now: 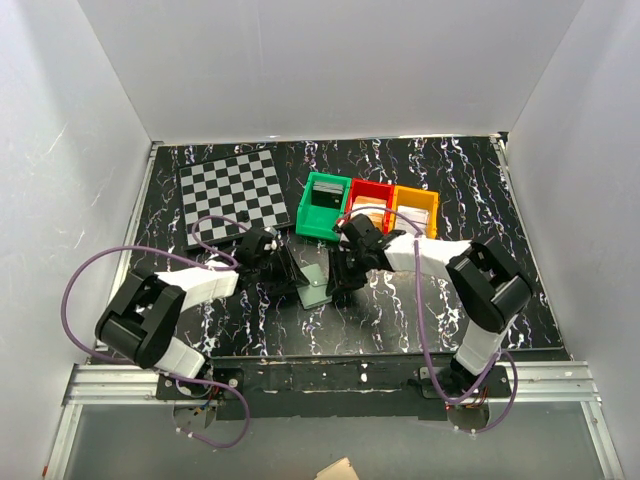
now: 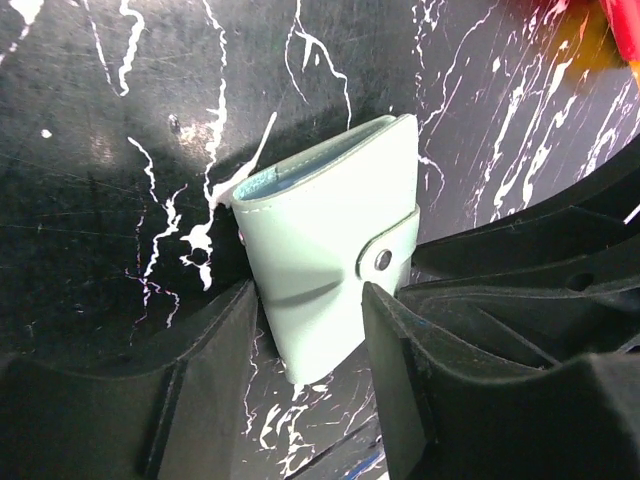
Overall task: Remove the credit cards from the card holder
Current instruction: Move the card holder to the center of the board.
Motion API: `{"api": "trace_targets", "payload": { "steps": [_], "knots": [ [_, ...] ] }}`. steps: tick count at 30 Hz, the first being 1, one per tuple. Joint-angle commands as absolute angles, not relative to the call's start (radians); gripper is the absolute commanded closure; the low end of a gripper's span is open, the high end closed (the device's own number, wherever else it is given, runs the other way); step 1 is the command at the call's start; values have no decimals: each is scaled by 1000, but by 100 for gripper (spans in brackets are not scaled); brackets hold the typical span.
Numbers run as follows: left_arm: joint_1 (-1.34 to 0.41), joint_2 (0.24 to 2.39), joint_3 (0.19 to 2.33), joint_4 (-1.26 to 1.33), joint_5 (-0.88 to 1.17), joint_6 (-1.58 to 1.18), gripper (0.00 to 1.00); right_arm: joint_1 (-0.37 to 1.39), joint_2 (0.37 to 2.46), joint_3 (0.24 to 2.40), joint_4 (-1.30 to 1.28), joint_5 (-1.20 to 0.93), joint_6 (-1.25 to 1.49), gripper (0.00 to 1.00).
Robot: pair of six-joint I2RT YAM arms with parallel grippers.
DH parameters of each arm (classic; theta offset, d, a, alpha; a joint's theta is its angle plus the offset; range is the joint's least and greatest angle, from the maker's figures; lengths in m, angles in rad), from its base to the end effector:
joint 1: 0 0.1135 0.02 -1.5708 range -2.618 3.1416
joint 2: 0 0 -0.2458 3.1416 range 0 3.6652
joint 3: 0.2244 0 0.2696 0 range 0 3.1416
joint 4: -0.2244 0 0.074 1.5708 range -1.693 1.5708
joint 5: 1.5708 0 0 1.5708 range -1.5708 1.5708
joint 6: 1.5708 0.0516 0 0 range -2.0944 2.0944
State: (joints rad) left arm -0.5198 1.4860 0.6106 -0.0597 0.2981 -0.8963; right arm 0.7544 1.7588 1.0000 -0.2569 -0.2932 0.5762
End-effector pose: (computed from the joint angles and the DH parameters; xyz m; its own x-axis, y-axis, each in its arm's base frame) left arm 0.2414 -0.1556 0.0958 -0.9252 -0.3307 -0.1862 -0.1544 0.7762 -0.6113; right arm 0.2543 0.2595 0.1128 -0.9370 -0.1648 -0.3081 -0.3054 0.8146 0.4931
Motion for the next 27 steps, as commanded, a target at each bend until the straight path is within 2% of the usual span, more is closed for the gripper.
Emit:
{"api": "trace_targets", "payload": {
  "steps": [1, 6, 14, 22, 27],
  "knots": [
    [-540, 1497, 597, -46, 324, -865, 56, 775, 1707, 927, -198, -316, 601, 59],
    [-558, 1500, 577, -28, 344, -845, 67, 813, 1675, 859, -149, -305, 637, 66],
    [-640, 1445, 537, -17, 328, -883, 72, 831, 1566, 766, -143, -279, 667, 67],
    [-692, 1344, 460, -15, 269, -950, 71, 831, 1496, 713, -156, -253, 680, 66],
    [-692, 1278, 459, -69, 221, -945, 61, 831, 1442, 738, -238, -189, 640, 58]
  ]
}}
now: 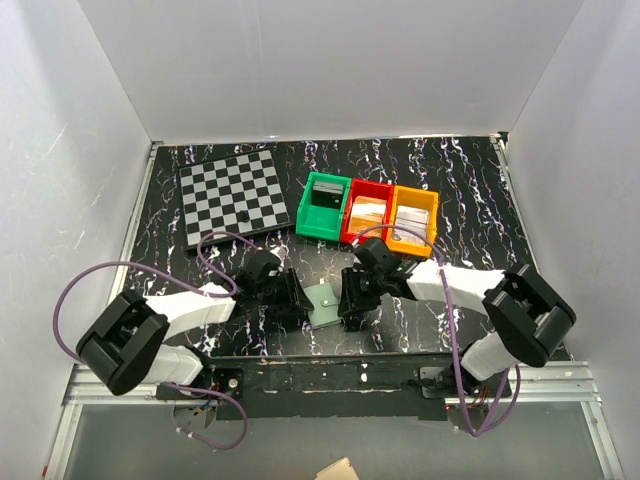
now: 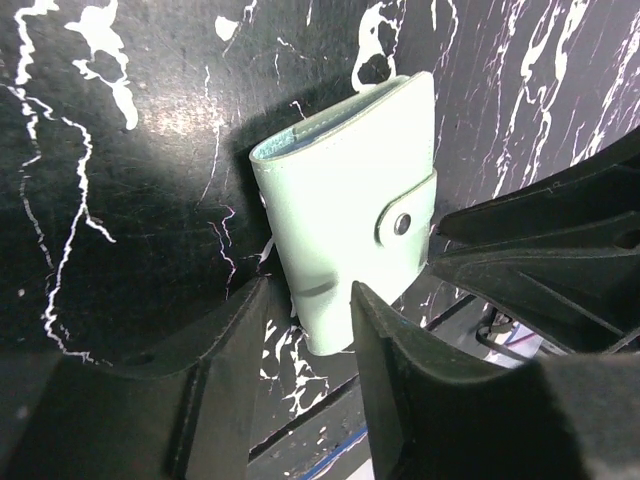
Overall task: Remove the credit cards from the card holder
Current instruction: Move the card holder to the center of the board.
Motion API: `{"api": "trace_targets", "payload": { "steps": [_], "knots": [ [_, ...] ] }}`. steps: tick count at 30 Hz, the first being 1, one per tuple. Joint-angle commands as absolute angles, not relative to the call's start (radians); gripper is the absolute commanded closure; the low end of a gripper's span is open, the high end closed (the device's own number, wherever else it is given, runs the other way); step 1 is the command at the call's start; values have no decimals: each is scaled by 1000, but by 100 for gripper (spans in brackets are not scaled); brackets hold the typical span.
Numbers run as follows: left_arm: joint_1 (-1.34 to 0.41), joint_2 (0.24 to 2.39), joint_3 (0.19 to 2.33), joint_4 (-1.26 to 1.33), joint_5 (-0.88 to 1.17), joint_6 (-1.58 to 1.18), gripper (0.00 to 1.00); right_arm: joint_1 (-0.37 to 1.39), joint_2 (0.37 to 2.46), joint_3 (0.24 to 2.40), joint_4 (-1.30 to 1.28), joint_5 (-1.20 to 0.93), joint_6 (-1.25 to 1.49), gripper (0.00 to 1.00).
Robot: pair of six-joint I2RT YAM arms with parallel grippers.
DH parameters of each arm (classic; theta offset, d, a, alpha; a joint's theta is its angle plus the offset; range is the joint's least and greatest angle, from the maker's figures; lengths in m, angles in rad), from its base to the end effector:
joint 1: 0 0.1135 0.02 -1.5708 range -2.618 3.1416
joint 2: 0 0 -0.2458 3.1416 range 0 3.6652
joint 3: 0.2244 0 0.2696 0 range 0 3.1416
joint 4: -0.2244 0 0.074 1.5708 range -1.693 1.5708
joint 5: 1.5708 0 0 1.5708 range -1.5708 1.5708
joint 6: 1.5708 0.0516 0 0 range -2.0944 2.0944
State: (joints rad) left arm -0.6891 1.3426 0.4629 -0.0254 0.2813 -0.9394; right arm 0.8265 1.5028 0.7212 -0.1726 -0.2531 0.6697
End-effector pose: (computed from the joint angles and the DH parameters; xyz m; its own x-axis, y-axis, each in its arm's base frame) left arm 0.1873 -0.1729 0.0914 -0.9582 -0.2153 -0.1883 -0.0513 0.7770 -0.6274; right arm 0.1963 0.2322 0.1150 -0.9363 -0.1295 -0.3265 -0.2921 0.8032 0.5191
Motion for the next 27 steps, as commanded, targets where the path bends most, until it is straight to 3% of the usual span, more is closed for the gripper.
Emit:
{"api": "trace_targets", "payload": {
  "steps": [1, 5, 12, 16, 27],
  "knots": [
    [-692, 1266, 462, -81, 210, -942, 58, 831, 1433, 745, -268, -173, 629, 57],
    [-690, 1239, 469, -107, 193, -933, 51, 831, 1401, 773, -324, -132, 595, 53],
    [-692, 1295, 482, -66, 229, -946, 49, 816, 1437, 796, -275, -215, 612, 47],
    [-692, 1330, 491, -43, 244, -956, 51, 805, 1485, 805, -223, -281, 634, 46],
    [-692, 1390, 499, -35, 232, -943, 60, 805, 1554, 733, -71, -394, 707, 54]
  ]
}}
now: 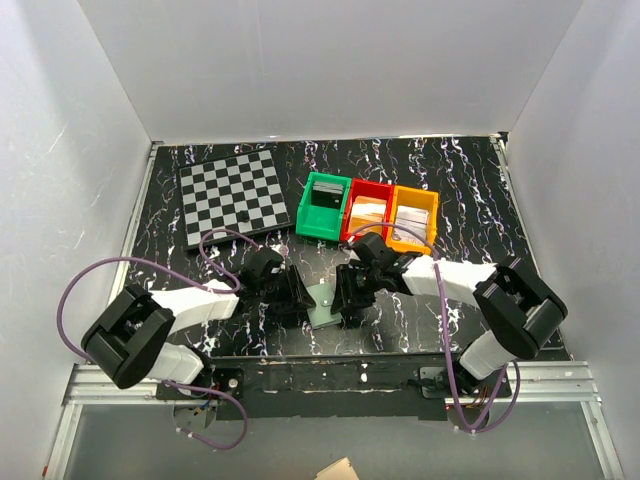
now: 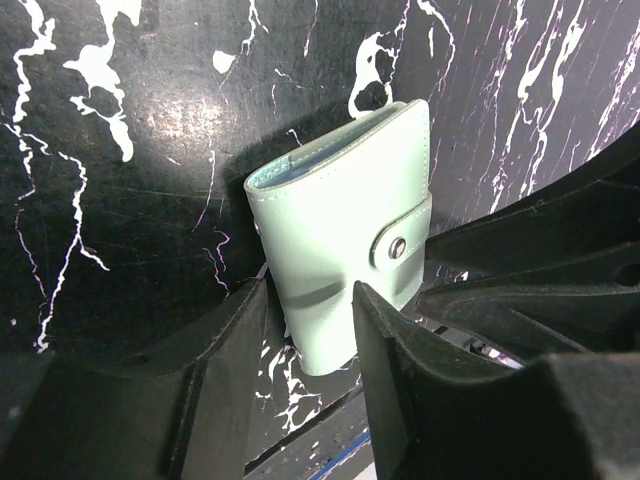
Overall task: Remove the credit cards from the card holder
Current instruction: Move the card holder to the center of the board, then pick up the card holder from the center of the board.
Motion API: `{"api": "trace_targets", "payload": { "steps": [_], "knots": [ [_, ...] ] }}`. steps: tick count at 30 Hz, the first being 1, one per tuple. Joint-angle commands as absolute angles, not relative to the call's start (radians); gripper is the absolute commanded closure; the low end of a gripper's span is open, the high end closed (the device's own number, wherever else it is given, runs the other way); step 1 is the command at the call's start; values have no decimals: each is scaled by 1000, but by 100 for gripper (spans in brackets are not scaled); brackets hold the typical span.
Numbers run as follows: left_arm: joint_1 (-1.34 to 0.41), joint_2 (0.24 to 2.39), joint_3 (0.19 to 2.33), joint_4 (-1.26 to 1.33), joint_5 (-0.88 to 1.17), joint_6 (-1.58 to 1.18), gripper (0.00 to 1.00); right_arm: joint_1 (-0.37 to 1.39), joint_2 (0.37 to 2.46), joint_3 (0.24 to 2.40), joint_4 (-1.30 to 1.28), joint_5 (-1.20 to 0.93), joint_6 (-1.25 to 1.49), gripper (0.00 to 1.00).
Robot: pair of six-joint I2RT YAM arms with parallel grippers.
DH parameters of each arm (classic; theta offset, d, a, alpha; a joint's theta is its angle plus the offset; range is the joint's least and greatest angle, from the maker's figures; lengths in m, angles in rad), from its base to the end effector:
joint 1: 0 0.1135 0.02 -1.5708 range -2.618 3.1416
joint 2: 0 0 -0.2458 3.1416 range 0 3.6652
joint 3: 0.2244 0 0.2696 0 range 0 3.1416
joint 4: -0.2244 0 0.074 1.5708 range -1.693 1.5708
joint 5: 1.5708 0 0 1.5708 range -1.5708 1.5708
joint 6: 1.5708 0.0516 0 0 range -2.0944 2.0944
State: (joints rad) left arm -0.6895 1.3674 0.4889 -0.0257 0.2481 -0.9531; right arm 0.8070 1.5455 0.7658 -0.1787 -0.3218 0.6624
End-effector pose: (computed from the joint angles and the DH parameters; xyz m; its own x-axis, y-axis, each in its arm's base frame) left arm 0.1933 -0.1758 0.0927 -0.9494 -0.2414 -0.2008 -0.0693 0.7848 -0.6158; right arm 0.2051 0.2377 0.1165 -0.9450 -0.1432 -0.2941 -0.2913 0.7773 0.5576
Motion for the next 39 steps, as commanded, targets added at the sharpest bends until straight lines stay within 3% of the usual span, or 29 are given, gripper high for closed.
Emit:
{"api": "trace_targets", "payload": {
  "steps": [1, 13, 18, 21, 24, 33, 39],
  "knots": [
    [-692, 1396, 496, -31, 232, -945, 61, 805, 1557, 729, -57, -402, 713, 55],
    [-692, 1419, 459, -9, 227, -959, 67, 801, 1591, 718, -20, -423, 727, 69],
    [-690, 1425, 457, -8, 227, -957, 68, 801, 1586, 710, -18, -423, 726, 83],
    [-692, 1411, 459, -11, 226, -956, 68, 799, 1577, 701, -17, -423, 723, 99],
    [-692, 1379, 459, -29, 212, -951, 63, 798, 1556, 692, -20, -422, 721, 99],
    [-670, 1197, 396, -6, 219, -962, 30, 775, 1422, 661, -38, -457, 706, 99],
    [-653, 984, 249, 170, 219, -1029, 21, 736, 1327, 679, -89, -524, 689, 99]
  ]
}}
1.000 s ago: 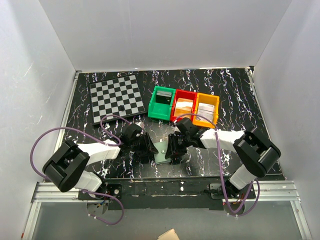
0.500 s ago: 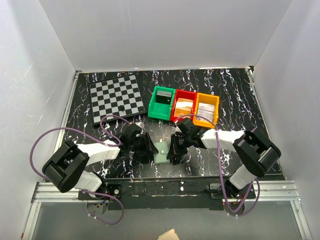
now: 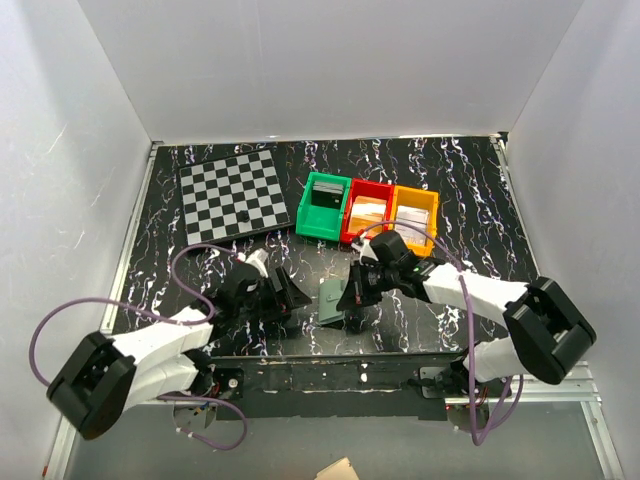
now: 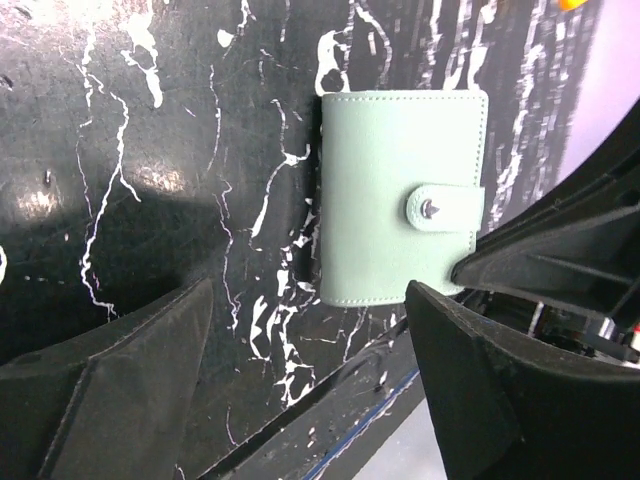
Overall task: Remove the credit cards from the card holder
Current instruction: Pick up the card holder from the center of the board.
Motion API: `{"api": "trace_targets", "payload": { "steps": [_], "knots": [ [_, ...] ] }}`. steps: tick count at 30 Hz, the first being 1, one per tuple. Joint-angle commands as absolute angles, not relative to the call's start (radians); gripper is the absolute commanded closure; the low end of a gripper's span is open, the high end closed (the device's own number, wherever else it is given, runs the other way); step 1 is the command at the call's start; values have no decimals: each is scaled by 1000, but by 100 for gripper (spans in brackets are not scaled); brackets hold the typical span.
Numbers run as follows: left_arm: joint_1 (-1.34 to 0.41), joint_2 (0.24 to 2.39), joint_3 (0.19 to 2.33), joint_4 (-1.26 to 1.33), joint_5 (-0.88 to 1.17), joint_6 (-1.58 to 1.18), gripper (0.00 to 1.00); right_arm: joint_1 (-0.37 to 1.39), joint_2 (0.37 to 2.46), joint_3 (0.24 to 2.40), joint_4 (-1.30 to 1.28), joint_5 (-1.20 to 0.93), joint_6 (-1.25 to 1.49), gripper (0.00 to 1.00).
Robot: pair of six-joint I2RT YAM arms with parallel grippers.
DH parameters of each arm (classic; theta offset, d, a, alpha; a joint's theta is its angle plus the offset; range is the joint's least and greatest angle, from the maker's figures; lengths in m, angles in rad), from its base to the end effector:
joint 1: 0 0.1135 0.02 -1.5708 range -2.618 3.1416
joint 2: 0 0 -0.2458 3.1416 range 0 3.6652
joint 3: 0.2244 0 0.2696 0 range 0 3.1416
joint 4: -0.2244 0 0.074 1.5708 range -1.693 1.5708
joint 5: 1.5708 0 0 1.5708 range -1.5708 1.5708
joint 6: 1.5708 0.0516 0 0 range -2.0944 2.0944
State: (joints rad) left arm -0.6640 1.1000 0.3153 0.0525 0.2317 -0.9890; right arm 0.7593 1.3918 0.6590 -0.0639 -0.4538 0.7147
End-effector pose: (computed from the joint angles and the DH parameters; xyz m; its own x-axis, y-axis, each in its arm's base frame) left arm 0.1733 -0.1506 0.1062 -0.9028 -0.3260 -0.2804 -0.0363 0.7076 -0.7057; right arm 0.1990 0.2201 0.1381 -0.9429 -0.0828 -0.3226 -0.2953 0.6557 0.6949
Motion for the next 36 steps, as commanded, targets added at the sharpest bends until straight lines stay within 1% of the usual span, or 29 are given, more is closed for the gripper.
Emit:
{"api": "trace_targets", "payload": {
  "steps": [1, 6, 10, 12, 15, 21, 26, 31, 36],
  "knots": [
    [-652, 959, 236, 187, 221, -1032, 19, 733, 1315, 692, -100, -534, 681, 99],
    [-650, 911, 224, 265, 268, -1016, 17, 732, 1270, 750, -155, -586, 663, 99],
    [-650, 904, 201, 400, 314, -1034, 16, 732, 1243, 796, -198, -618, 658, 99],
    [-650, 905, 190, 478, 340, -1048, 12, 732, 1230, 821, -213, -635, 660, 99],
    [-649, 916, 193, 557, 376, -1048, 9, 732, 1210, 859, -241, -653, 660, 99],
    [-650, 956, 221, 615, 439, -1055, 10, 732, 1192, 920, -281, -669, 658, 99],
    [-650, 996, 230, 693, 472, -1083, 10, 733, 1192, 928, -275, -681, 664, 99],
    [-649, 1022, 264, 716, 489, -1094, 16, 733, 1184, 923, -275, -680, 664, 99],
    [-644, 1026, 267, 753, 502, -1104, 28, 733, 1169, 913, -279, -676, 658, 99]
  ]
}}
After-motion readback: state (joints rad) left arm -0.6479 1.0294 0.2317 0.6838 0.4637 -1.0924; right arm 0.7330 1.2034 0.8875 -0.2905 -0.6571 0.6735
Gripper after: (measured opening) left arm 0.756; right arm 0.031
